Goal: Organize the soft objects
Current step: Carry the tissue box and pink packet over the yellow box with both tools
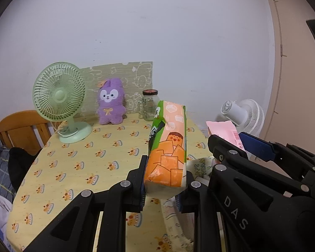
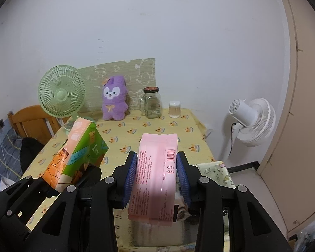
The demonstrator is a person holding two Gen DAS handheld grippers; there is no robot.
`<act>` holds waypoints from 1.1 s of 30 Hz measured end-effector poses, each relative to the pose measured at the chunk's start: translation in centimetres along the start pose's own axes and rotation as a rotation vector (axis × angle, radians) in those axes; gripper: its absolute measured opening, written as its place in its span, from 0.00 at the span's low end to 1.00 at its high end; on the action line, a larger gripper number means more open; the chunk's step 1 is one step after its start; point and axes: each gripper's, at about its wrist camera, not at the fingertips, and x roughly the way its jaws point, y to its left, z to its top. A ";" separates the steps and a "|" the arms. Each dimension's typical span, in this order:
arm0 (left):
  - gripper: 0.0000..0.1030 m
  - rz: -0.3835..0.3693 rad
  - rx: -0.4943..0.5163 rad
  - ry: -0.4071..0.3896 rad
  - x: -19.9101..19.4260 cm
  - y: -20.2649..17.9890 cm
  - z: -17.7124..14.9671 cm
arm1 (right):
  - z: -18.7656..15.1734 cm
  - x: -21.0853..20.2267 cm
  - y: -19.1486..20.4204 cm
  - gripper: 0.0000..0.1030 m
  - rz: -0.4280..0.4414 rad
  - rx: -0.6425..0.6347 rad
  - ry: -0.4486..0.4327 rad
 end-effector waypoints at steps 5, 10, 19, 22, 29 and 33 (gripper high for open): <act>0.20 -0.023 0.011 0.009 0.6 -1.4 0.0 | -0.2 0.2 -1.4 0.40 -0.022 0.010 0.005; 0.20 -0.049 0.025 0.026 1.4 -2.8 -0.2 | -0.6 0.4 -3.0 0.40 -0.042 0.028 0.016; 0.20 -0.100 0.052 0.064 2.7 -4.9 -0.8 | -1.6 1.1 -5.4 0.40 -0.072 0.053 0.039; 0.20 -0.118 0.063 0.080 3.3 -5.6 -1.1 | -2.0 1.3 -6.2 0.40 -0.087 0.064 0.047; 0.20 -0.168 0.072 0.134 4.7 -6.8 -1.9 | -2.9 2.1 -7.9 0.40 -0.106 0.092 0.075; 0.20 -0.189 0.076 0.154 5.4 -7.3 -2.3 | -3.4 2.7 -8.5 0.40 -0.114 0.094 0.095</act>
